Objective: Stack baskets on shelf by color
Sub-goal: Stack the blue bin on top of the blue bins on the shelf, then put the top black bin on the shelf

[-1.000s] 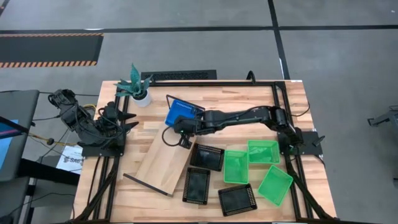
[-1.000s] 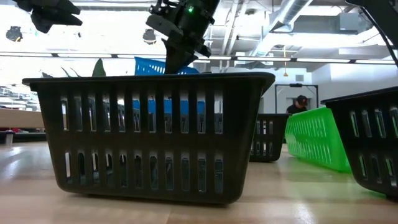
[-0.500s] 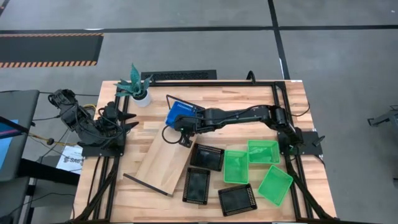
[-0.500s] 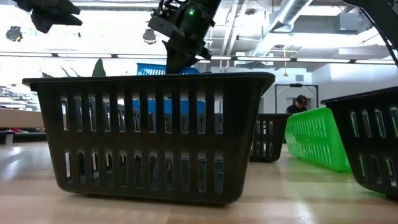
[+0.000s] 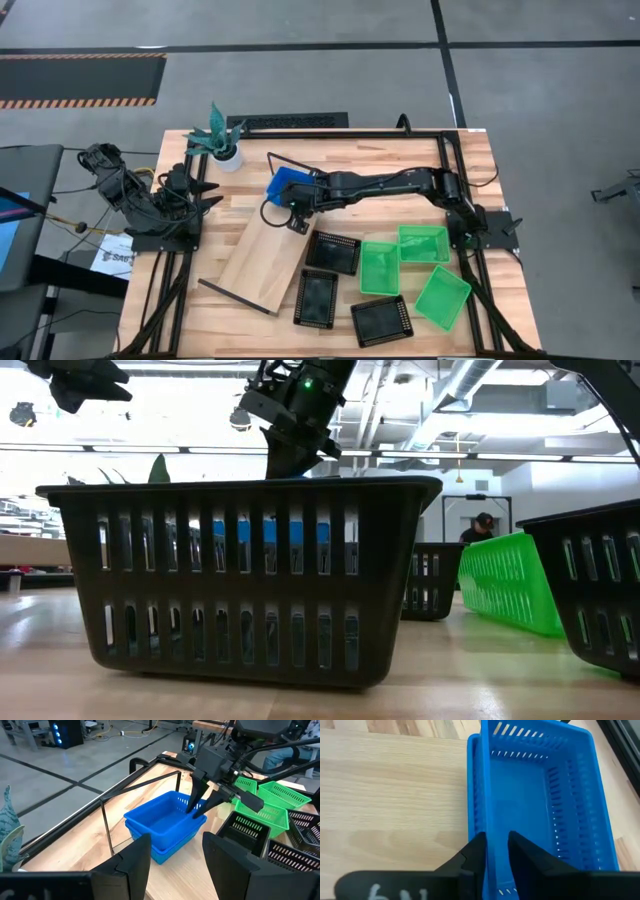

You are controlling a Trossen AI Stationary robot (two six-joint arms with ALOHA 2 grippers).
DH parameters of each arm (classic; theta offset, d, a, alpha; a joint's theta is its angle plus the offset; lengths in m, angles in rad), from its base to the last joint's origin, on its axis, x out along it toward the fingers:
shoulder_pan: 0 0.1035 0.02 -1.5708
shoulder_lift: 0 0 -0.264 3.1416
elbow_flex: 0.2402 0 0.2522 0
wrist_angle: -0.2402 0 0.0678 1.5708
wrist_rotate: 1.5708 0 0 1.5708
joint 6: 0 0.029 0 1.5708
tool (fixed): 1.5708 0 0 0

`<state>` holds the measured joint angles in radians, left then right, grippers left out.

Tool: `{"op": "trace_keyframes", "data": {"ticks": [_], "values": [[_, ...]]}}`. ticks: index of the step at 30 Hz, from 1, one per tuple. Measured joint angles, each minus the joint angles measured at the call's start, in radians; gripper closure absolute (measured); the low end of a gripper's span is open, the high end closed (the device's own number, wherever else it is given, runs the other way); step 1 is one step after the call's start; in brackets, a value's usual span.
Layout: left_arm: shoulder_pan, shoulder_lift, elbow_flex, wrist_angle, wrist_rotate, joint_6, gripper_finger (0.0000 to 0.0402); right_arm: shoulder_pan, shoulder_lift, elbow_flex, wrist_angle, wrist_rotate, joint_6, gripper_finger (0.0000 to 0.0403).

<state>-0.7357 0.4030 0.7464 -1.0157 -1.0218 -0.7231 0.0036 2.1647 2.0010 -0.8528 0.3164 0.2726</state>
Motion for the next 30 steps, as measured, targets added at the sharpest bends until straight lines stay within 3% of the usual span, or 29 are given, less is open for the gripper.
{"op": "trace_keyframes", "data": {"ticks": [12, 21, 30], "values": [[0.0, 0.0, 0.0, 0.0, -0.001, 0.0, 0.0232, 0.058, -0.063, 0.0, -0.032, 0.029, 0.006, 0.0289], [0.0, 0.001, 0.0, -0.01, 0.049, -0.024, 0.0232, 0.208, -0.09, -0.001, -0.368, 0.027, 0.248, 0.0289], [0.0, 0.001, 0.0, -0.011, 0.048, -0.032, 0.0232, 0.381, -0.082, -0.202, -0.341, -0.052, 0.351, 0.0289]]}}
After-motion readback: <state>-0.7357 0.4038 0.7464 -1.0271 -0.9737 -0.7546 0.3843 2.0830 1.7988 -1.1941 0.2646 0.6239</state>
